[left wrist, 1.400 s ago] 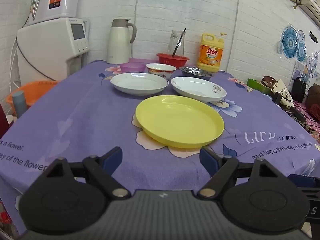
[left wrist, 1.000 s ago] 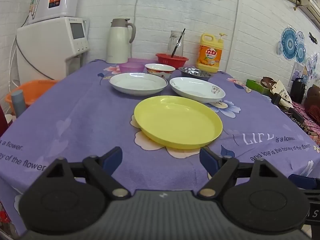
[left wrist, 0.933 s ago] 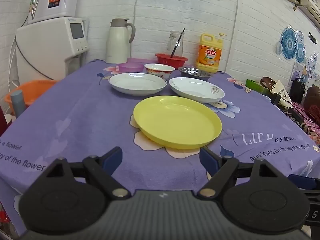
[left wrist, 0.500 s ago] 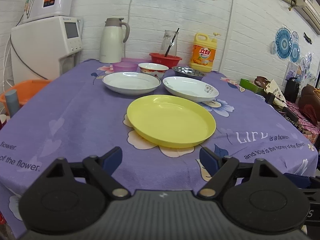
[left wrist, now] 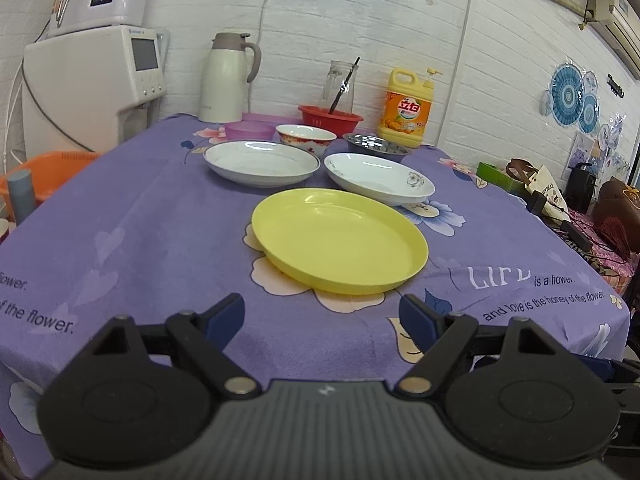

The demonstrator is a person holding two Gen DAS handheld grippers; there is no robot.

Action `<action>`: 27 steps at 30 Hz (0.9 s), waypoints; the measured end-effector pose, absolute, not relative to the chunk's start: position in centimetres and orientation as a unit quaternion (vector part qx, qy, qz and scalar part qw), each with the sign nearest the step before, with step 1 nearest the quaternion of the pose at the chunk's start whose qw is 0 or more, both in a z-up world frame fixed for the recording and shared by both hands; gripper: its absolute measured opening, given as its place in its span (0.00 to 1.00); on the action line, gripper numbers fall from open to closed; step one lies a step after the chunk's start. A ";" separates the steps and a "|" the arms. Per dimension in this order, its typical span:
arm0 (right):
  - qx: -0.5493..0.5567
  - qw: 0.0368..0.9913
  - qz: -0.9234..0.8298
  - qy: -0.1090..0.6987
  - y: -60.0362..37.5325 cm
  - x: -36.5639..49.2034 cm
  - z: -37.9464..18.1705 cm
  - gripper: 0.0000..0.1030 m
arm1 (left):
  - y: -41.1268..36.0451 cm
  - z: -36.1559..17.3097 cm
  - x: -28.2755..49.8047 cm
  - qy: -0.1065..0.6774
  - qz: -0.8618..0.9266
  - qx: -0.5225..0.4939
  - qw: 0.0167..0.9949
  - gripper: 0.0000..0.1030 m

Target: Organize plates and bowls

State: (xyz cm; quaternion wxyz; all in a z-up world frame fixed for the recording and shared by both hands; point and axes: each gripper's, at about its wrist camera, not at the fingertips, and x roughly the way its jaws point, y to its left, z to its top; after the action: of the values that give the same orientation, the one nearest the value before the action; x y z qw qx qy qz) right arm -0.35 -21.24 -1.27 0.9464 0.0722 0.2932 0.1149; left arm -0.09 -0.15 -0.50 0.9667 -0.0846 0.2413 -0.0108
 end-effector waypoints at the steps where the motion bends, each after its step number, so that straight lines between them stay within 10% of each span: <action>1: 0.072 0.946 0.115 0.294 -21.3 -0.3 -1.3 1.00 | -0.1 -0.5 -0.1 0.242 -0.011 -0.085 0.967 0.79; 27: 0.077 0.947 0.118 0.288 -21.4 -0.4 -0.8 1.00 | -0.6 0.5 0.3 0.236 -0.015 -0.087 0.968 0.79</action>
State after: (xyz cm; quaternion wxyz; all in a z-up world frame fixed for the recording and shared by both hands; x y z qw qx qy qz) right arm -0.39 -21.44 -0.79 0.9472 0.0774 0.2882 0.1175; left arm 0.29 -0.63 0.55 0.9678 -0.0869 0.2358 -0.0149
